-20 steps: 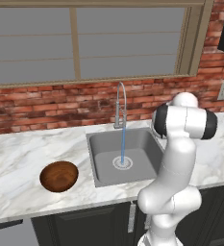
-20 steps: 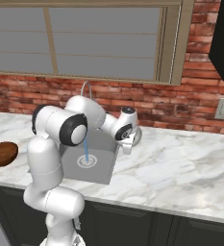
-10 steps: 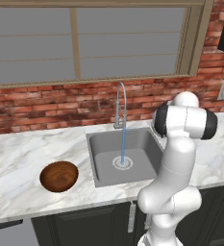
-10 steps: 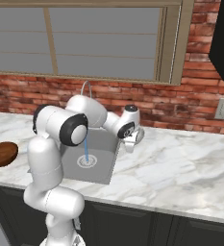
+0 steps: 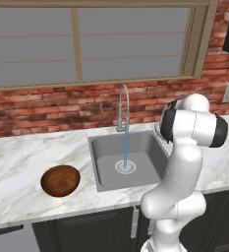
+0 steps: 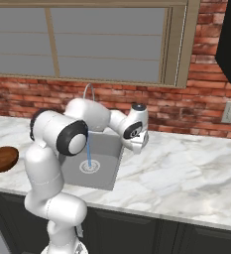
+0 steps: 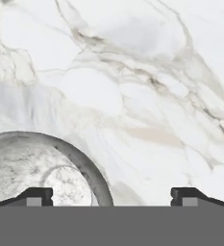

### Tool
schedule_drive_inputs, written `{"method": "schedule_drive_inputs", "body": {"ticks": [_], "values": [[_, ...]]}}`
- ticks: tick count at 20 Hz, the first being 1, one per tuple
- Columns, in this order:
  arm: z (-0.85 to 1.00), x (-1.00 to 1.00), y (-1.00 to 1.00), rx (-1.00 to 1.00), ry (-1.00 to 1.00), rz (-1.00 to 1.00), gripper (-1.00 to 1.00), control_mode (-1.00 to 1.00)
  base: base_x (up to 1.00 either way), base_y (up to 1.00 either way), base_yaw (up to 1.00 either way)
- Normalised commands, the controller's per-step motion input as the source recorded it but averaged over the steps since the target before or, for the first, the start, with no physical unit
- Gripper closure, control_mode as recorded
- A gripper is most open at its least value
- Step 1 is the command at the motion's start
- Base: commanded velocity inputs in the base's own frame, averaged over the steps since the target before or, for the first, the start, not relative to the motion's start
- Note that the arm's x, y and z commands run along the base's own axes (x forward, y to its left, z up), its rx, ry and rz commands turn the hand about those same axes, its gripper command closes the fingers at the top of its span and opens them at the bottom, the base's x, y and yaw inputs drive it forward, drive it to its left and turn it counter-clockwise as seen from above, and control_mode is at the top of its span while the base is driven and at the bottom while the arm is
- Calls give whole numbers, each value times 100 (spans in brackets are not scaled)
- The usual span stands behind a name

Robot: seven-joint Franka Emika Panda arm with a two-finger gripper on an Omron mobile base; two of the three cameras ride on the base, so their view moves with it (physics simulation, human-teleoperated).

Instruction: Rinse each bowl for a few seconds and place them down in the sink or on the counter.

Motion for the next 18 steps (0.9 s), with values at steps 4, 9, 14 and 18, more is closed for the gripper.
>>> {"method": "schedule_drive_inputs", "body": {"ticks": [4, 9, 14, 18], "values": [[54, -37, 3, -1, -6, 7, -100, -100, 0, 0, 0], [62, -33, 13, -5, -1, 8, -100, -100, 0, 0, 0], [62, -19, 30, -8, 4, 10, -100, -100, 0, 0, 0], [62, -9, 43, -9, 4, 9, -100, -100, 0, 0, 0]]}}
